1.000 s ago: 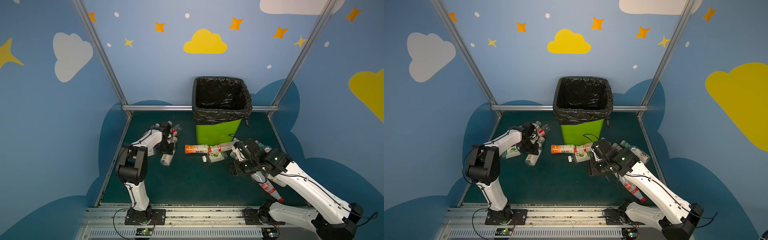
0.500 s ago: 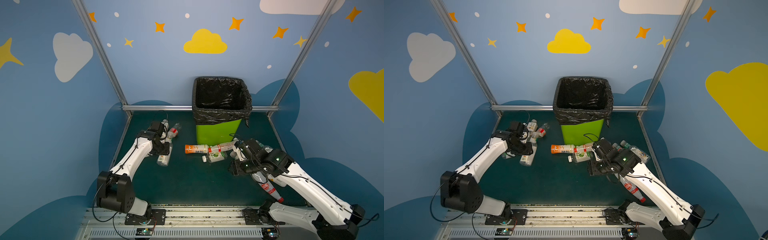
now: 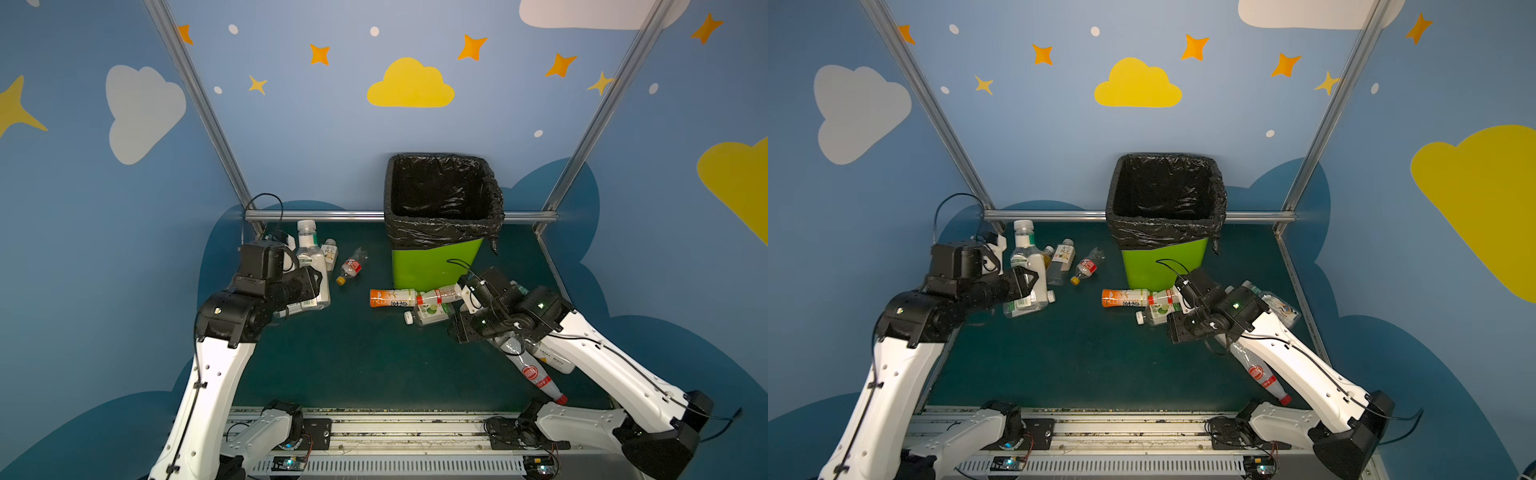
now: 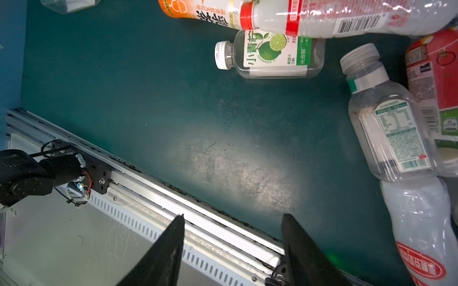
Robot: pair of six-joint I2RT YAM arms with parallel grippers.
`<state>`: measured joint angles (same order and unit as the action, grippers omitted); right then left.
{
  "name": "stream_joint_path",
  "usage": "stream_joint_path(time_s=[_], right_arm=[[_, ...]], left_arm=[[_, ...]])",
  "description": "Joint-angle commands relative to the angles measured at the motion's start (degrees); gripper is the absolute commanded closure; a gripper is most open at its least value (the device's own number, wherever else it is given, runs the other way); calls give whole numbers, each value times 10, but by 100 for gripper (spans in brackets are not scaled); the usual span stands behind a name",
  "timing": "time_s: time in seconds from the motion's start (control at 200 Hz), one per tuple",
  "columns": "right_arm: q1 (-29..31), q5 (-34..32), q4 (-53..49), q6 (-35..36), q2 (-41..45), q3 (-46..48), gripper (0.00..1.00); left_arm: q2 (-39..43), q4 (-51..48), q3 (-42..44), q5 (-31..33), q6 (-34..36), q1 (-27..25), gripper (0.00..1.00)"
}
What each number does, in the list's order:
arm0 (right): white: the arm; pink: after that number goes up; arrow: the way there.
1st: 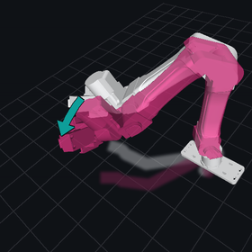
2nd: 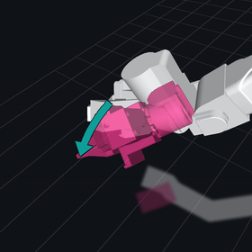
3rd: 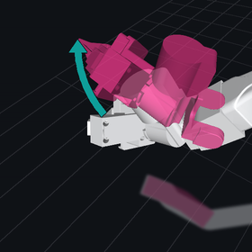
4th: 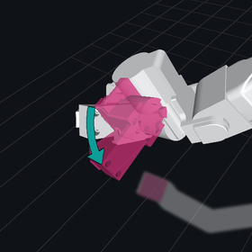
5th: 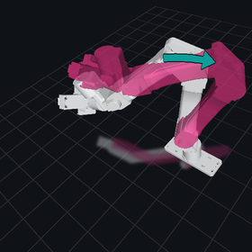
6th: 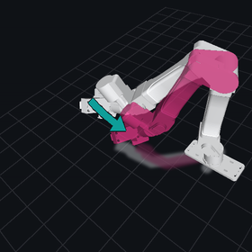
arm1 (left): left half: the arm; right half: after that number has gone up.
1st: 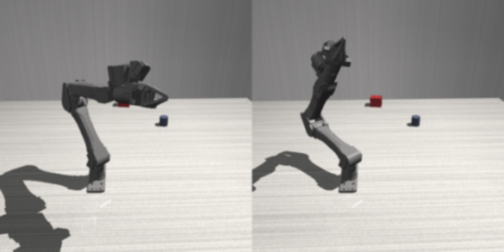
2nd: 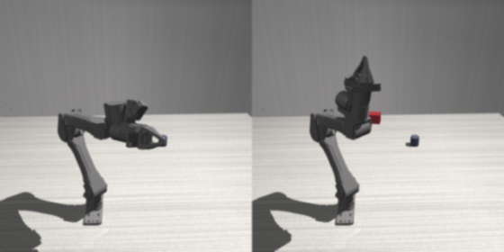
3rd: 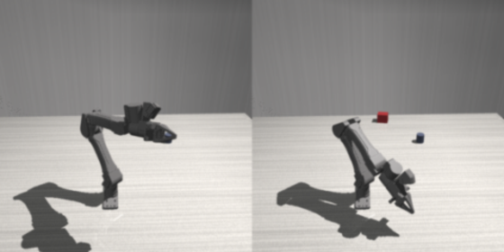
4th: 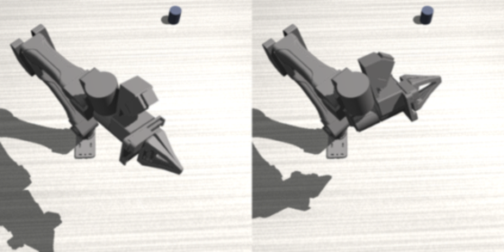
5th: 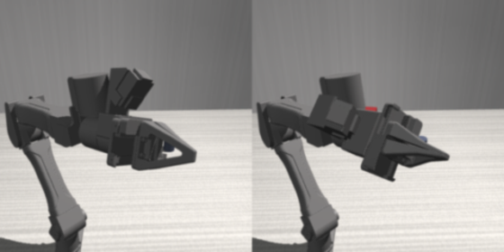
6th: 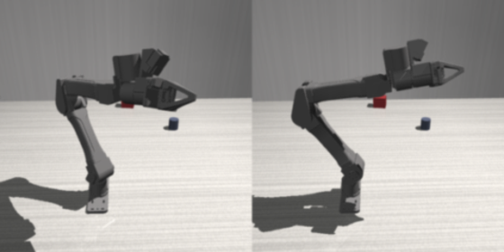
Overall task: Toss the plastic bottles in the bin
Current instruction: 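Swing the clear bottle over the green bin and open the left gripper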
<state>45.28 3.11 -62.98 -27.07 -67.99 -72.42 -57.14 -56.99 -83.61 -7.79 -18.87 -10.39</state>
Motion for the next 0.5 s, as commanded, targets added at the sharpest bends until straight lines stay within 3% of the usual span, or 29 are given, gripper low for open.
stream_joint_path(time_s=[0.0, 0.1, 0.18, 0.255, 0.34, 0.396, 0.461, 0.491], right_arm=[[3, 10, 10, 17, -6, -18, 37], [4, 13, 8, 25, -16, -30, 37], [3, 15, 7, 33, -26, -41, 37], [3, 19, -1, 42, -39, -59, 37], [4, 22, -12, 53, -56, -77, 37], [3, 23, -17, 57, -63, -85, 37], [3, 26, -19, 59, -66, -86, 37], [4, 26, -18, 59, -67, -85, 37]], left_arm=[[24, 85, -23, -38, -51, 1, 52], [-4, 169, -62, -86, -60, -10, 52], [-62, 246, -106, -88, -54, -51, 51], [-156, 285, -183, -66, -10, -118, 50], [-301, 264, -335, -84, 28, -169, 47], [-408, 224, -454, -99, 38, -183, 35], [-522, 164, -622, -88, 50, -190, 2], [-573, 130, -695, -80, 49, -189, 0]])
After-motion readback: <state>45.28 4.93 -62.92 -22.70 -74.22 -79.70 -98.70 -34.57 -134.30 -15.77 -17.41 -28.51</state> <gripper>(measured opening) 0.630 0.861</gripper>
